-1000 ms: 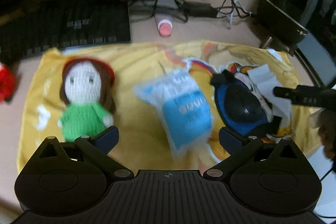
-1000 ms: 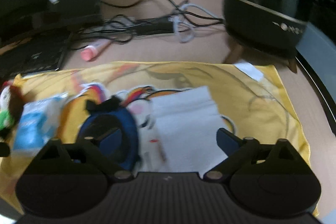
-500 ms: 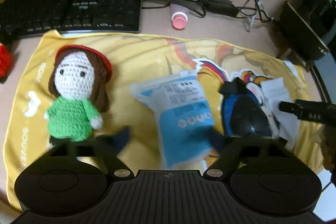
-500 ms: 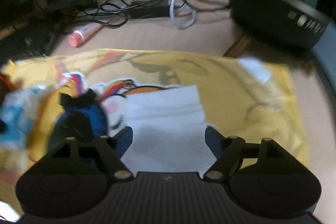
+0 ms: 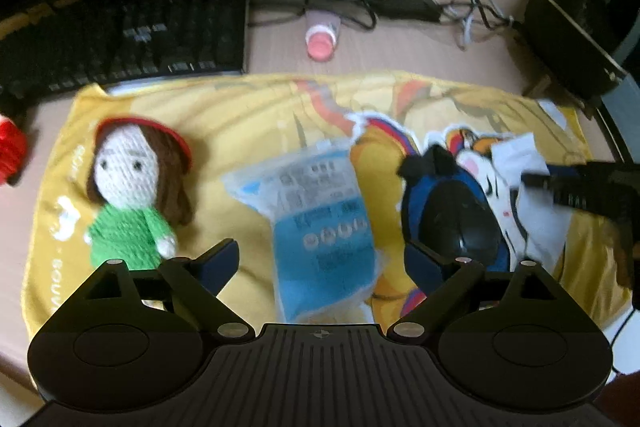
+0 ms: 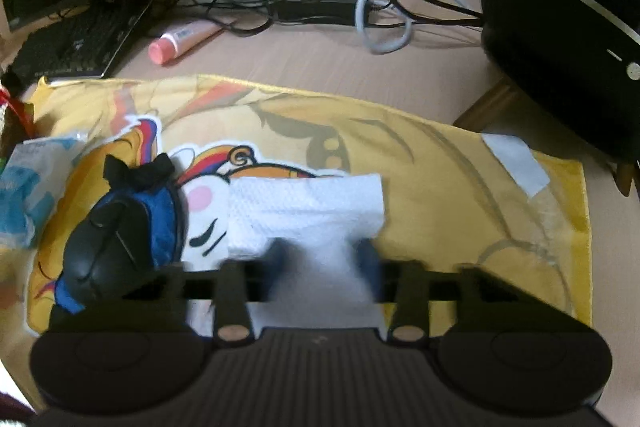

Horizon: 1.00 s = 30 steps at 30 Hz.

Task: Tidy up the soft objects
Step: 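Lower the right tool onto the white tissue and close on it, then wipe the blue knee pad with the tissue held in the right tool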

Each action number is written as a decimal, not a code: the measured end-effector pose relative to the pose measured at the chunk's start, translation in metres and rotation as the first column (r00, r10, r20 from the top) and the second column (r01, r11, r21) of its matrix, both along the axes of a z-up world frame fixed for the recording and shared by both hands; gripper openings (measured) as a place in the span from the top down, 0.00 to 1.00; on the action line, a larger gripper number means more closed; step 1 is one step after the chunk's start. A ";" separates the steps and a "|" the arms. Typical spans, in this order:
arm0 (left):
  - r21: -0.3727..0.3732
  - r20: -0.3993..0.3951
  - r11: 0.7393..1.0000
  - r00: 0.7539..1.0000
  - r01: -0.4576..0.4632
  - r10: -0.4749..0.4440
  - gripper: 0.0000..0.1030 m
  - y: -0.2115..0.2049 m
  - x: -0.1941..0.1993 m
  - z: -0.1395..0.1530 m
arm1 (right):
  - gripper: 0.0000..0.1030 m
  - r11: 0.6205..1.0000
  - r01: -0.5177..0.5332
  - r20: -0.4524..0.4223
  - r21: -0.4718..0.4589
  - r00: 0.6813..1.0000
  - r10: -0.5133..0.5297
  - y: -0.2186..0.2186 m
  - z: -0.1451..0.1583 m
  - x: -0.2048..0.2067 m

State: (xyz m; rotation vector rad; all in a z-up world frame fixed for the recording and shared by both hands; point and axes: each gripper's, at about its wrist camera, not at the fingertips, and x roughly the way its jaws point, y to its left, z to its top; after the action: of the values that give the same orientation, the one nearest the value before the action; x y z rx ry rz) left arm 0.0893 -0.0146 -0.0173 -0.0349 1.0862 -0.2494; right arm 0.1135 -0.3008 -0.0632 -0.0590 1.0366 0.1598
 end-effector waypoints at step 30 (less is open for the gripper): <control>-0.072 0.027 0.997 0.999 0.019 -0.017 0.13 0.006 0.008 -0.040 | 0.94 0.896 -0.123 0.043 0.427 0.992 0.116 0.118 0.063 0.026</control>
State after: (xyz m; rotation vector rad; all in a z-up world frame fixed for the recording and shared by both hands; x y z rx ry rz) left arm 0.0973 -0.0087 -0.0571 -0.0862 1.0517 -0.3044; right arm 0.1395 -0.1825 -0.0004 0.2779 0.9619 0.4974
